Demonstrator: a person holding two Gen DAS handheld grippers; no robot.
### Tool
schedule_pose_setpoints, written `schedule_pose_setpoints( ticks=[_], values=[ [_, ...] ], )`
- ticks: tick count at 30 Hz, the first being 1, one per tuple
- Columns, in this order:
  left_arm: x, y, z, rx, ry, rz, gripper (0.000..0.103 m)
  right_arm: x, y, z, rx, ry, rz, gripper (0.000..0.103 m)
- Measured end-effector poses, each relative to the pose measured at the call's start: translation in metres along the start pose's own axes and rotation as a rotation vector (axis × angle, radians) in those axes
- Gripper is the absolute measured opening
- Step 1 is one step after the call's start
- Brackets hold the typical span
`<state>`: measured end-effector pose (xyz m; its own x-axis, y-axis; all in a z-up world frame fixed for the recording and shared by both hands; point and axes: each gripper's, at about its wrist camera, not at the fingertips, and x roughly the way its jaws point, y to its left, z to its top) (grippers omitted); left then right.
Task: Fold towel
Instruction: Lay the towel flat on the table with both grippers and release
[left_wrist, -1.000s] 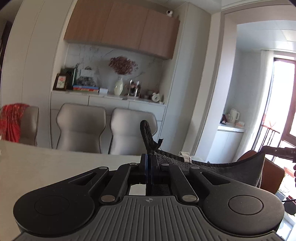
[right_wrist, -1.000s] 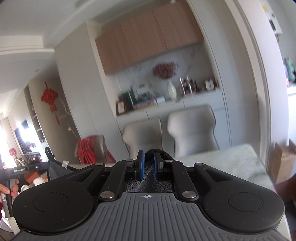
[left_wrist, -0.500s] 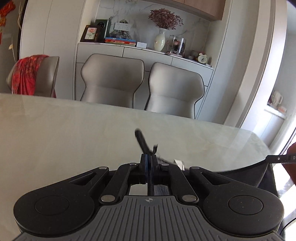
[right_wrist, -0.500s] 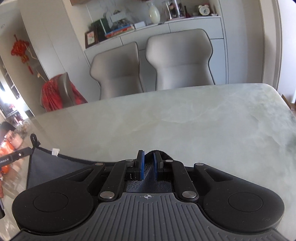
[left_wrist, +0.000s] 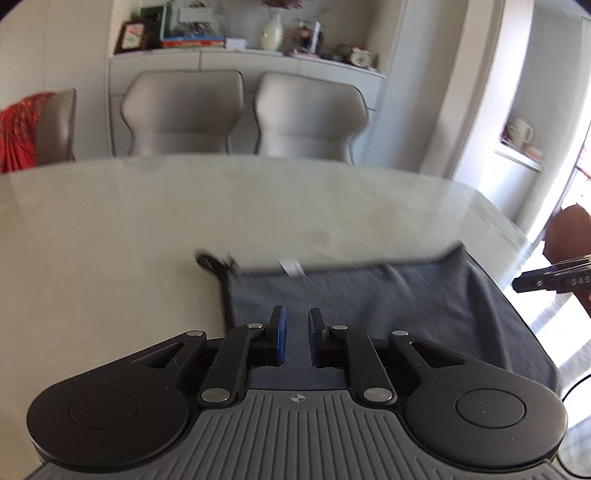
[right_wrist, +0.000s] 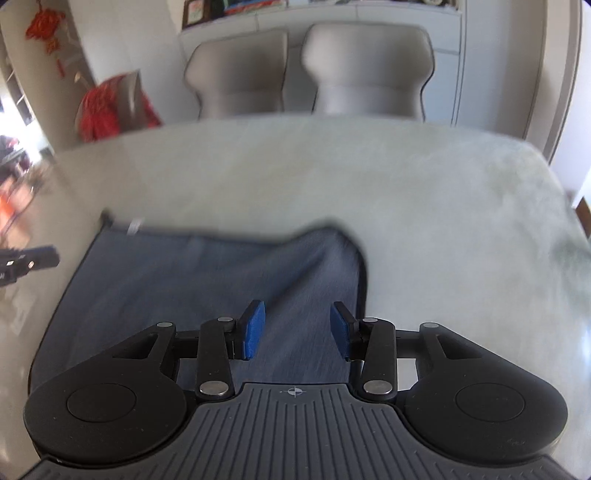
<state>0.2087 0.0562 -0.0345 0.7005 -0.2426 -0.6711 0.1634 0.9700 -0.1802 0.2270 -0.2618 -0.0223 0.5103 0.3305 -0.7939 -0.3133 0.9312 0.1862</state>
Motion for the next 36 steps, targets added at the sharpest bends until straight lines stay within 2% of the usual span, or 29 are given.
schedule_pose_setpoints(
  ticks=[4,7,10,14,18,21,24,26,27,29,32,36],
  values=[
    [-0.019,-0.022,-0.033,0.003,0.044,-0.065,0.017,-0.012,-0.001,-0.036,0.074,0.034,0.109,0.041],
    [-0.023,-0.033,-0.050,-0.004,0.093,-0.093,0.020,-0.009,0.002,-0.051,0.089,0.082,0.071,0.041],
    [-0.022,-0.036,-0.061,-0.022,0.146,-0.097,0.023,-0.015,0.000,-0.057,0.103,0.087,0.055,0.041],
    [-0.022,-0.036,-0.073,-0.039,0.185,-0.065,0.033,-0.026,-0.005,-0.065,0.142,0.087,0.013,0.038],
    [-0.029,-0.035,-0.076,-0.043,0.200,-0.039,0.033,-0.034,-0.004,-0.074,0.152,0.098,-0.050,0.037],
    [-0.034,-0.035,-0.079,-0.049,0.205,-0.018,0.033,-0.036,-0.007,-0.076,0.168,0.105,-0.064,0.037],
    [-0.036,-0.032,-0.080,-0.066,0.212,-0.008,0.033,-0.030,0.001,-0.070,0.123,0.140,-0.098,0.037],
    [-0.039,-0.027,-0.080,-0.090,0.211,0.012,0.034,-0.030,0.001,-0.067,0.122,0.130,-0.100,0.037],
    [-0.040,-0.025,-0.079,-0.099,0.209,0.023,0.036,-0.032,0.001,-0.066,0.127,0.109,-0.115,0.038],
    [-0.045,-0.019,-0.078,-0.120,0.190,0.057,0.047,-0.038,-0.002,-0.061,0.131,0.057,-0.156,0.041],
    [-0.051,-0.008,-0.077,-0.153,0.158,0.107,0.057,-0.032,-0.011,-0.054,0.136,0.059,-0.214,0.042],
    [-0.050,-0.004,-0.077,-0.167,0.179,0.162,0.058,-0.021,-0.009,-0.058,0.091,0.079,-0.266,0.042]
  ],
)
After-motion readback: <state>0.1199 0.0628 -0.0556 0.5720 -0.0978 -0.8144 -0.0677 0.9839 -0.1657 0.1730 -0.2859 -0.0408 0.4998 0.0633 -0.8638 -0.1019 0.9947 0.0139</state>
